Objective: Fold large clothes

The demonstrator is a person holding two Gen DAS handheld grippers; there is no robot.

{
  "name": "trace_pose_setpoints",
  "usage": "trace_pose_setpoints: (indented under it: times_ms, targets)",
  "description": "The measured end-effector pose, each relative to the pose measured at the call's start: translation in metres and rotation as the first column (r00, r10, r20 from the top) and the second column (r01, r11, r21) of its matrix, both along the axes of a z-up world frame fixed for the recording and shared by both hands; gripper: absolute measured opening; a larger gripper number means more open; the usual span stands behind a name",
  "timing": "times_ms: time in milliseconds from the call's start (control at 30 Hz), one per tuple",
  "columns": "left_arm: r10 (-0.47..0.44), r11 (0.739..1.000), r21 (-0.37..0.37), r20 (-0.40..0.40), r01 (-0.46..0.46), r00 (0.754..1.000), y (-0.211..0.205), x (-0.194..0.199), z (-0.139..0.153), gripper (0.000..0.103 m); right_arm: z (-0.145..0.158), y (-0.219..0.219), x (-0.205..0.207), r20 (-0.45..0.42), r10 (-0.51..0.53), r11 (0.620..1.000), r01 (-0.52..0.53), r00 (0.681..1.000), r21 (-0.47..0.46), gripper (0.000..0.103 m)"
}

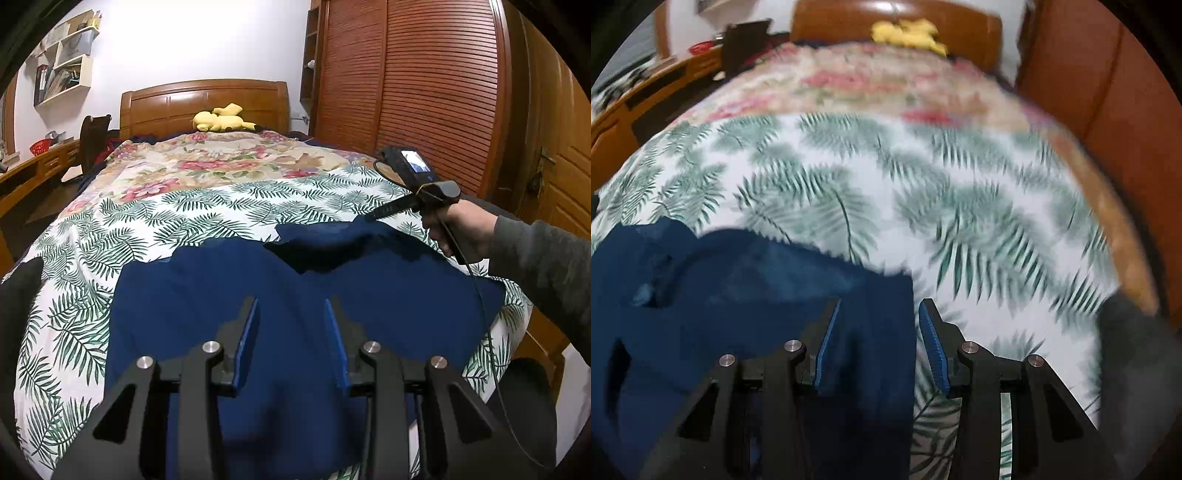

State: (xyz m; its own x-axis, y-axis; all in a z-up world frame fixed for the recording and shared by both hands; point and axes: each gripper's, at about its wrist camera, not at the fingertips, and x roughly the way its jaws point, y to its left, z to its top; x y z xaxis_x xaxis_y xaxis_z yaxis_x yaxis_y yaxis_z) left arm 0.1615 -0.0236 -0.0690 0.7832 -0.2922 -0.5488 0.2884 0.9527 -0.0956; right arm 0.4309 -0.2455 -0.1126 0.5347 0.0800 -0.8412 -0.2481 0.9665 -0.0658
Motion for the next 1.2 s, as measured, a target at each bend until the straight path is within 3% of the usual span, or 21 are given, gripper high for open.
trace_pose_setpoints:
  times_ms: [233,300,333,367,533,667,767,833,900,967,1000,1067,1200]
  targets:
    - [0.002,1.0,0.014,-0.009,-0.002,1.0,-0.003,0.004,-0.003,0.035,-0.018,-0.009,0.007,-0.047,-0.013,0.999,0.015,0.999,0.044,0.042]
    - [0.002,1.0,0.016,-0.012,-0.001,1.0,-0.004,0.004,-0.004,0.035,-0.019,-0.004,0.008,-0.049,0.01,0.999,-0.008,0.999,0.034,0.033]
    - [0.001,1.0,0.019,-0.014,-0.001,1.0,-0.005,0.004,-0.004,0.035,-0.019,0.001,0.006,-0.045,0.044,0.999,-0.043,0.998,0.029,0.006]
    - [0.0,1.0,0.021,-0.017,0.001,1.0,-0.006,0.004,-0.004,0.035,-0.017,0.006,0.004,-0.025,0.082,0.997,-0.082,0.996,0.016,0.0]
    - [-0.001,1.0,0.028,-0.019,0.001,1.0,-0.006,0.005,-0.006,0.035,0.034,0.012,-0.024,0.219,0.187,0.977,-0.204,0.958,0.056,0.0]
    - [0.005,1.0,0.027,-0.022,-0.004,1.0,-0.005,0.006,-0.007,0.035,0.065,-0.007,-0.027,0.336,0.107,0.99,-0.13,0.936,0.046,0.0]
    - [0.003,1.0,0.028,-0.019,-0.002,1.0,-0.006,0.006,-0.007,0.035,0.062,-0.03,-0.013,0.319,-0.035,0.999,0.035,0.947,0.006,0.0]
    - [0.003,1.0,0.027,-0.02,-0.002,1.0,-0.005,0.006,-0.007,0.035,0.047,-0.04,-0.001,0.239,-0.077,0.997,0.079,0.968,0.001,0.0]
    - [0.001,1.0,0.028,-0.02,0.0,1.0,-0.006,0.006,-0.007,0.035,0.032,-0.038,0.004,0.182,-0.078,0.995,0.088,0.98,-0.044,0.0]
    - [-0.001,1.0,0.029,-0.02,0.001,1.0,-0.006,0.004,-0.007,0.035,0.024,-0.034,0.003,0.139,-0.072,0.995,0.08,0.988,-0.054,0.008]
    - [-0.001,1.0,0.028,-0.019,0.002,1.0,-0.006,0.004,-0.006,0.035,0.024,-0.033,0.0,0.142,-0.069,0.994,0.08,0.987,-0.07,0.01]
    - [0.001,1.0,0.026,-0.017,0.0,1.0,-0.006,0.004,-0.007,0.035,0.027,-0.026,-0.006,0.155,-0.05,0.994,0.064,0.987,-0.09,0.024]
    - [0.001,1.0,0.023,-0.015,-0.001,1.0,-0.006,0.004,-0.006,0.035,0.04,-0.006,-0.019,0.17,0.027,0.998,-0.016,0.985,-0.064,0.027]
